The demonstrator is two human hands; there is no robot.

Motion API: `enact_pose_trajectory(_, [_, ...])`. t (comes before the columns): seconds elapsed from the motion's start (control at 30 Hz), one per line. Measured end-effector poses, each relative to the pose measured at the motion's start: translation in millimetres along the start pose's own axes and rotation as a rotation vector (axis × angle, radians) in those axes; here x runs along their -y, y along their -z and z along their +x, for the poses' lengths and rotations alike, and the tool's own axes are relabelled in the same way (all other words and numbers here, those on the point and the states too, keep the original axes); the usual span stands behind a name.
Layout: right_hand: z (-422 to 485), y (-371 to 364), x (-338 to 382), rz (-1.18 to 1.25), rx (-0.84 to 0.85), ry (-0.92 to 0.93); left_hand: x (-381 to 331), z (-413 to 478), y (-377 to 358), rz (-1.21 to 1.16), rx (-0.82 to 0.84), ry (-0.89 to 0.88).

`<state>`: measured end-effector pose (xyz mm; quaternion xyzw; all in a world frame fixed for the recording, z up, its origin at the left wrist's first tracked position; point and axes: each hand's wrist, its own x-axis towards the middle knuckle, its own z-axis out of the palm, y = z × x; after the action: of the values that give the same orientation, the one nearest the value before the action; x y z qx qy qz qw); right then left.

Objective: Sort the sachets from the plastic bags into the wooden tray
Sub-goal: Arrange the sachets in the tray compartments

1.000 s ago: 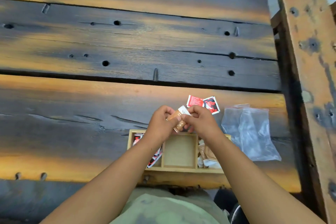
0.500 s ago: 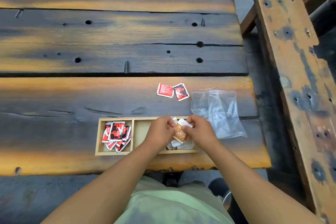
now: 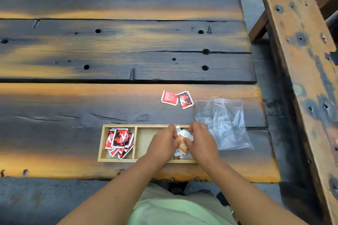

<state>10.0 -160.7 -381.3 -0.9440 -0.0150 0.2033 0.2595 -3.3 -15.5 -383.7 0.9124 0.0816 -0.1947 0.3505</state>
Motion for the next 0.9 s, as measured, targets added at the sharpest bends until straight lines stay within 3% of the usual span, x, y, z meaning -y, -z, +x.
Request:
enact_pose_trajectory(0.17, [39, 11, 18, 0.035, 0.037, -0.093, 10, 30, 24, -0.330, 0.084, 0.109])
enact_pose_trajectory(0.27, [72, 18, 37, 0.078, 0.095, -0.100, 18, 61, 46, -0.382, 0.078, 0.122])
enact_pose_trajectory(0.63, [149, 7, 57, 0.057, 0.117, -0.097, 36, 158, 74, 0.013, 0.044, -0.097])
enact_pose_trajectory(0.9, [167, -4, 60, -0.019, 0.070, -0.059, 25, 180, 72, 0.216, 0.137, -0.168])
